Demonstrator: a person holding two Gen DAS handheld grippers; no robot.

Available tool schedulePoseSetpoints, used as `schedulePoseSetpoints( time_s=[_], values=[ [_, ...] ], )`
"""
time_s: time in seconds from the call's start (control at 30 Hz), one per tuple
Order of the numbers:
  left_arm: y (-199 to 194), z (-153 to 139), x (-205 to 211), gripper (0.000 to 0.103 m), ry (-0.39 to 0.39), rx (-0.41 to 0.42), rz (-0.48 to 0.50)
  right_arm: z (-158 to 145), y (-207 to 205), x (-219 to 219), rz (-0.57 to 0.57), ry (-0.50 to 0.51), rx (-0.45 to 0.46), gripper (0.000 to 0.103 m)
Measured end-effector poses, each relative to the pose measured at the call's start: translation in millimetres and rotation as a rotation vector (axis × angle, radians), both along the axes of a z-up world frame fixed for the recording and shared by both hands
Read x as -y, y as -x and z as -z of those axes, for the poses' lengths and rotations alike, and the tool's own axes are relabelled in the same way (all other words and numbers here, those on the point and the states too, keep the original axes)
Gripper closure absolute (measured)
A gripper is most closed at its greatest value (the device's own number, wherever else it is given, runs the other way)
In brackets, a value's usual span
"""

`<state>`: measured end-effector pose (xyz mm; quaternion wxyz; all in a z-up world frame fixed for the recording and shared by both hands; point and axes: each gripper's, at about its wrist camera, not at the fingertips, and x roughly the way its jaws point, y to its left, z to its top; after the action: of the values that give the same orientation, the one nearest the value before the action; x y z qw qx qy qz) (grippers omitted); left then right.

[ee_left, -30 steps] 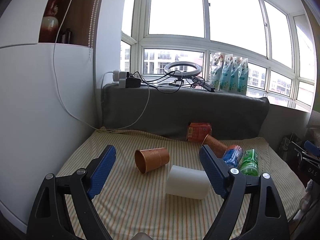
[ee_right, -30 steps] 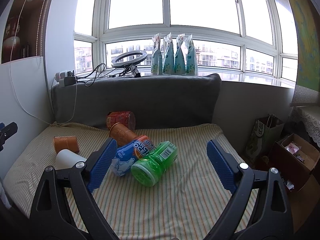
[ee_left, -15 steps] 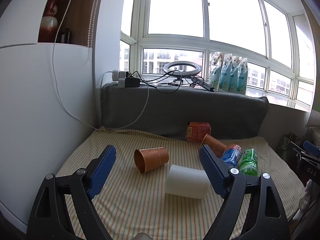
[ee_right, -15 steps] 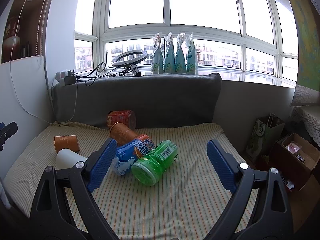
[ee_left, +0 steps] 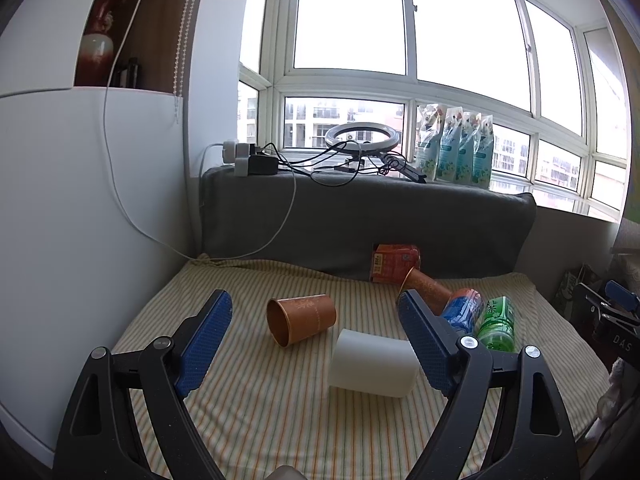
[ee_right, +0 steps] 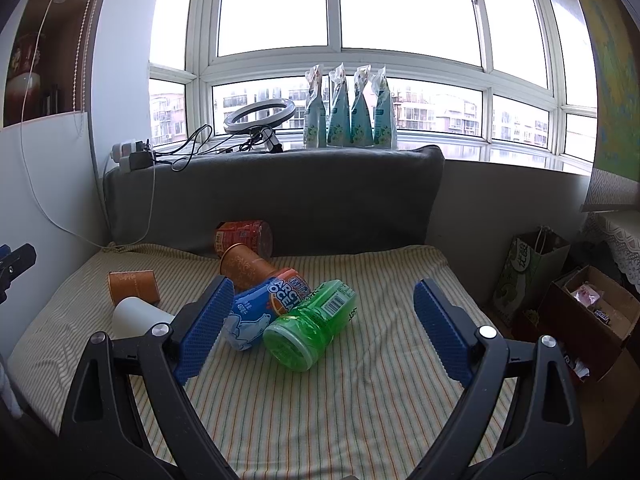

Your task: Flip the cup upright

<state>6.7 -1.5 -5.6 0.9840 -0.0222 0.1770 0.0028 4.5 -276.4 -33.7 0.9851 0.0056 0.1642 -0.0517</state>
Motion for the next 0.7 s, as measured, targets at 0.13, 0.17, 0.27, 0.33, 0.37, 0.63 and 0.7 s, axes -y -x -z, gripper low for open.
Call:
schedulePoseSetpoints(
  time_s=[0.13, 0.17, 0.27, 0.33, 0.37, 0.63, 0.7],
  values=[
    [0.0, 0.0, 0.6, 0.018, -0.001, 0.0, 0.002, 0.2, 0.1, -0.1, 0.001, 0.0, -0.002, 0.009],
    [0.2, 0.0, 0.9, 0.018, -0.003, 0.0, 0.003, 0.7, 0.1, -0.4, 0.001, -0.002, -0.003, 0.009],
    [-0.1, -0.1, 1.8, 0.018, -0.003, -0.002, 0.007, 0.7, -0.4, 0.2, 0.0, -0.001, -0.004, 0.009],
    [-0.8, -0.2, 3.0, 0.018, -0.006, -0.002, 0.009, 0.8, -0.5, 0.3, 0.0, -0.001, -0.004, 0.009],
    [-1.4, -0.3, 3.3, 0.018, -0.007, -0.003, 0.011, 1.8, -1.3, 0.7, -0.002, -0.001, -0.006, 0.009],
    [-7.3, 3.4, 8.0, 0.018, -0.008, -0.024, 0.036, 6.8, -3.2, 8.7, -0.001, -0.02, -0.021, 0.009],
    [-9.5, 4.8, 12.1, 0.018, -0.011, -0.037, 0.056, 9.3, -4.2, 12.6, 0.002, -0.03, -0.033, 0.009]
  ],
)
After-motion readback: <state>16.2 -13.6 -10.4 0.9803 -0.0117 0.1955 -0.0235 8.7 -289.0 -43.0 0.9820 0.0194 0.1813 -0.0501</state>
